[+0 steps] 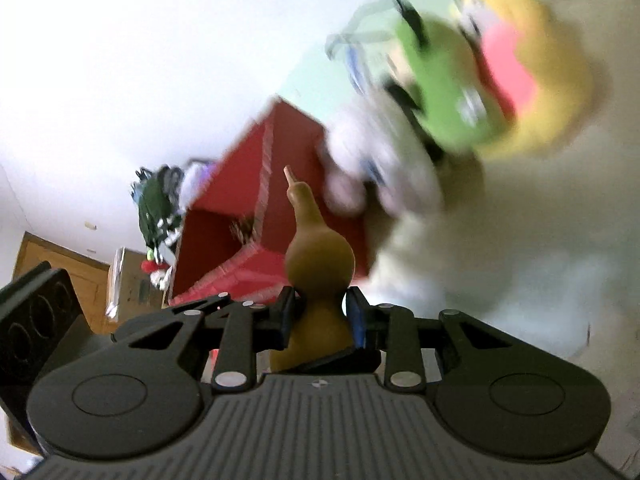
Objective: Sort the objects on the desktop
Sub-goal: 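Lift the gourd and carry it over into the red box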
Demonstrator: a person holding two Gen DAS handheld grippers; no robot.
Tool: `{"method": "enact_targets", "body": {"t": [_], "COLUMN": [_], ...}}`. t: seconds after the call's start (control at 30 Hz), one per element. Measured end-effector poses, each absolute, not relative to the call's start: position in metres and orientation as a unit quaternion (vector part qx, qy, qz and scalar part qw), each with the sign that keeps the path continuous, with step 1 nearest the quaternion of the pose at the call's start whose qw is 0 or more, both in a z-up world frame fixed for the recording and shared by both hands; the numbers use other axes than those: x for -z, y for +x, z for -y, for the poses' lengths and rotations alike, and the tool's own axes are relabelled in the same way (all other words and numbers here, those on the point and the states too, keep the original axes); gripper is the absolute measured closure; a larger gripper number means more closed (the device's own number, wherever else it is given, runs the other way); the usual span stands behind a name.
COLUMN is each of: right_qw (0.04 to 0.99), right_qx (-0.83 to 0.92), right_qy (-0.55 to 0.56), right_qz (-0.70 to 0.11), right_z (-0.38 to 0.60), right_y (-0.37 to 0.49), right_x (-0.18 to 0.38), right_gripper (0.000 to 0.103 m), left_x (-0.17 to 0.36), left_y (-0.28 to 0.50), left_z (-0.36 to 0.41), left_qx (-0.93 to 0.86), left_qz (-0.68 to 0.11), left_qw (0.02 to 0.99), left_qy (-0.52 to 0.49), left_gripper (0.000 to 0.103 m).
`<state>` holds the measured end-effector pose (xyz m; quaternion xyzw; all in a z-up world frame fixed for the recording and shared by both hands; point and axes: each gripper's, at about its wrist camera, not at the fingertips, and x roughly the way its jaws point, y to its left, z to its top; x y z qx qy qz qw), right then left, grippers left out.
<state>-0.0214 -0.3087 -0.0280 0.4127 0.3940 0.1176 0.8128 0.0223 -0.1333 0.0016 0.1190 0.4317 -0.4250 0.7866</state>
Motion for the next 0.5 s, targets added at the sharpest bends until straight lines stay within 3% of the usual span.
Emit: {"method": "enact_targets", "body": {"t": [0.27,0.5], "right_qw": [0.824,0.791], "right_qx": [-0.165,-0.195], "right_qy": [0.413,0.443], "right_qz": [-0.351,-0.375], "right_z": [0.285,0.244], "right_y": [0.035,0.103], "right_x": [-0.021,-0.036], "right_gripper": [0.072,0.072], "left_x": [-0.062,-0.079], "left_y": [0.059,0.105], "left_z": [0.099,0.052], "left_qx": [0.401,0.36], "left_qz": [-0.373,-0.377], "left_qw": [0.827,0.843], "left_qy": [0.122,0.132], "left_gripper": [0.048,0.047]}}
